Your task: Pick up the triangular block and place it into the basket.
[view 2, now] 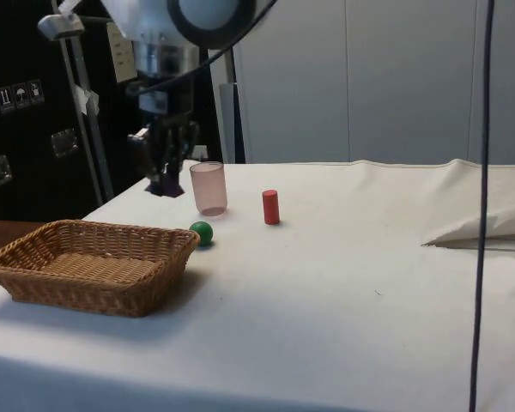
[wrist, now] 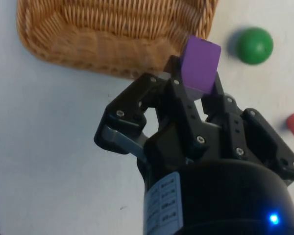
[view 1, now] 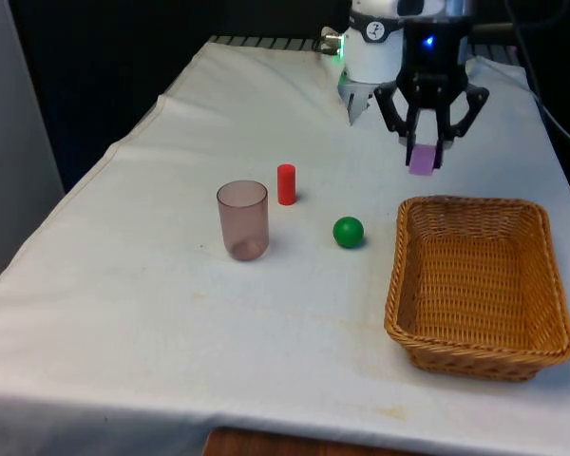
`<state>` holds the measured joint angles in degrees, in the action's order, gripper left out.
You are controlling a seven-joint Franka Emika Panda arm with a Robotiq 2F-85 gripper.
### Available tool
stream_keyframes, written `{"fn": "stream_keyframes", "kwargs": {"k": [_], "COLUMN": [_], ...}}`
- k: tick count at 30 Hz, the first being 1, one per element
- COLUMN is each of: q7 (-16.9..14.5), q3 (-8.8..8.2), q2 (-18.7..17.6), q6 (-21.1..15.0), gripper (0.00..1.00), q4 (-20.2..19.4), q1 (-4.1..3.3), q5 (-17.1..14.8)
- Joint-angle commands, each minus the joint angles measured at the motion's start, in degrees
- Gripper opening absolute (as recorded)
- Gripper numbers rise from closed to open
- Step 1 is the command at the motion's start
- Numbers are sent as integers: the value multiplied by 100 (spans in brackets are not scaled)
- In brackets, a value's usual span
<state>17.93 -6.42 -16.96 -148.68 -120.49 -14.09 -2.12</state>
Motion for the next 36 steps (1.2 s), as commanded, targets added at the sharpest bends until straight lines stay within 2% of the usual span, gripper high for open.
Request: {"fn": "stream_keyframes", "kwargs": {"k": [1, 6, 7, 13, 15, 16, 18, 24, 25, 26, 29, 32, 33, 34, 36], "q7": [34, 80, 57, -6, 6, -109, -201, -510, -435, -550, -665, -773, -693, -785, -791], "q3": [23, 57, 57, 120, 92, 149, 166, 189, 115, 195, 201, 206, 138, 206, 206], "q2": [-132, -516, -527, -842, -859, -922, -957, -1014, -1003, -1026, -1094, -1238, -1157, -1295, -1415], "q6": [74, 109, 34, 109, 52, 92, 86, 29, 46, 29, 6, -11, 0, -11, -6], "gripper": [34, 34, 34, 34, 34, 34, 34, 34, 34, 34, 34, 34, 34, 34, 34], "q4": [172, 630, 630, 1014, 1020, 1094, 1117, 1100, 1094, 1100, 1140, 1266, 1180, 1324, 1450], "q1": [-11, -34, -29, -29, -46, -17, -6, 6, -46, 6, 6, 0, -46, -11, -23], "q5": [-23, -11, 0, -23, 6, -40, -57, -74, 0, -80, -69, -57, 0, -52, -40]}}
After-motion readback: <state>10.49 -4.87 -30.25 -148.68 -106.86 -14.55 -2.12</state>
